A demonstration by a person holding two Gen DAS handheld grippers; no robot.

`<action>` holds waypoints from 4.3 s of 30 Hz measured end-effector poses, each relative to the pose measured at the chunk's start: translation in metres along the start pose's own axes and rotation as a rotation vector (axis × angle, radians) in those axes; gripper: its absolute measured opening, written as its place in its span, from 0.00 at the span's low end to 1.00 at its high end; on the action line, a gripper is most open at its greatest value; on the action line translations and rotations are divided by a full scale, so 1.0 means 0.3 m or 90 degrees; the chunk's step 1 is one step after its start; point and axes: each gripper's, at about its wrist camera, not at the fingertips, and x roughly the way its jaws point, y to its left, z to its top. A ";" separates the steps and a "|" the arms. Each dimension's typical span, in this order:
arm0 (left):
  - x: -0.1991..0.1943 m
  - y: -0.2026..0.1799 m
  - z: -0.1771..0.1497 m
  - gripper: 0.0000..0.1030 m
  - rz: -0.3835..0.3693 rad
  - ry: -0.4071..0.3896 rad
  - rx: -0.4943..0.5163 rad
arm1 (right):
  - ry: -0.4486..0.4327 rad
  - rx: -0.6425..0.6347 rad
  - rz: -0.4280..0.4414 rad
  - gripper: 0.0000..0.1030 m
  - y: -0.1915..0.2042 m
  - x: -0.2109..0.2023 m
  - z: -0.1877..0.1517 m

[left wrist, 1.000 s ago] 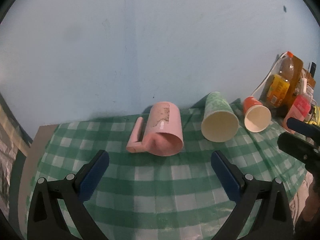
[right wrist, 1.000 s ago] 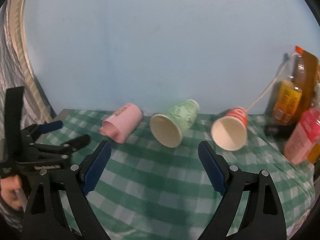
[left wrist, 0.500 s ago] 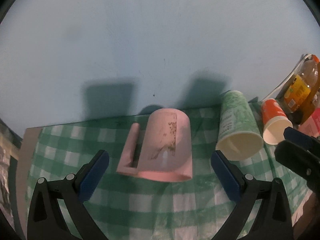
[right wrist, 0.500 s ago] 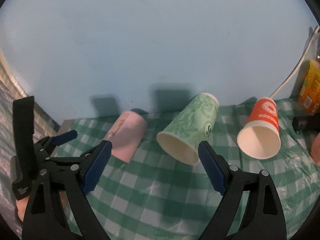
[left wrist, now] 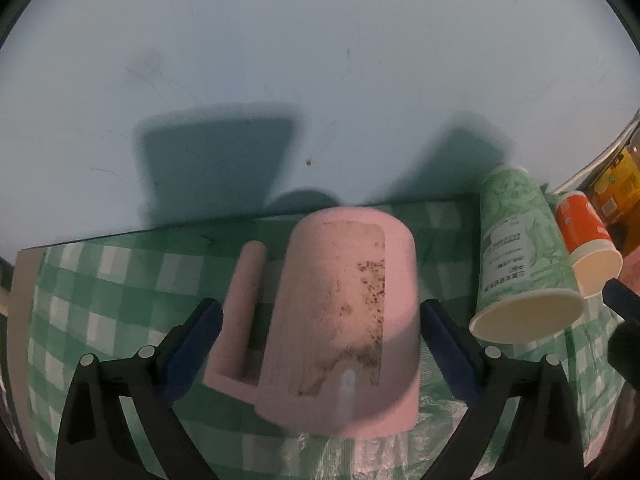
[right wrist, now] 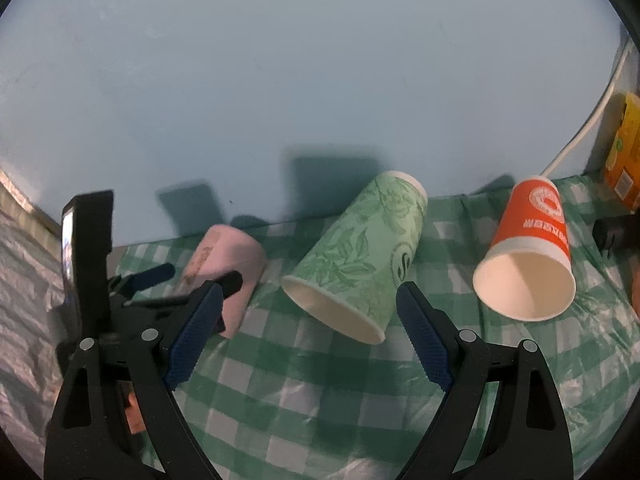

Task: Flip cup upside down
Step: 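Move the right gripper to the pink mug and close on its body, then lift the pink mug with the right gripper and rotate it upright, then lower the upright pink mug onto the tablecloth and open the right gripper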

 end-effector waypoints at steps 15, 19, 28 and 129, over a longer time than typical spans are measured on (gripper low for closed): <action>0.035 0.005 -0.002 0.72 0.015 0.011 0.011 | -0.002 -0.011 0.009 0.85 0.006 -0.019 -0.025; -0.027 0.004 -0.031 0.72 0.012 -0.010 0.021 | -0.011 -0.025 0.006 0.85 0.021 -0.041 -0.040; -0.195 -0.086 -0.176 0.72 -0.043 -0.052 0.084 | -0.024 -0.064 0.011 0.85 0.029 -0.150 -0.123; -0.248 -0.002 -0.451 0.87 -0.126 -0.085 0.003 | 0.030 -0.062 0.030 0.72 0.062 -0.136 -0.352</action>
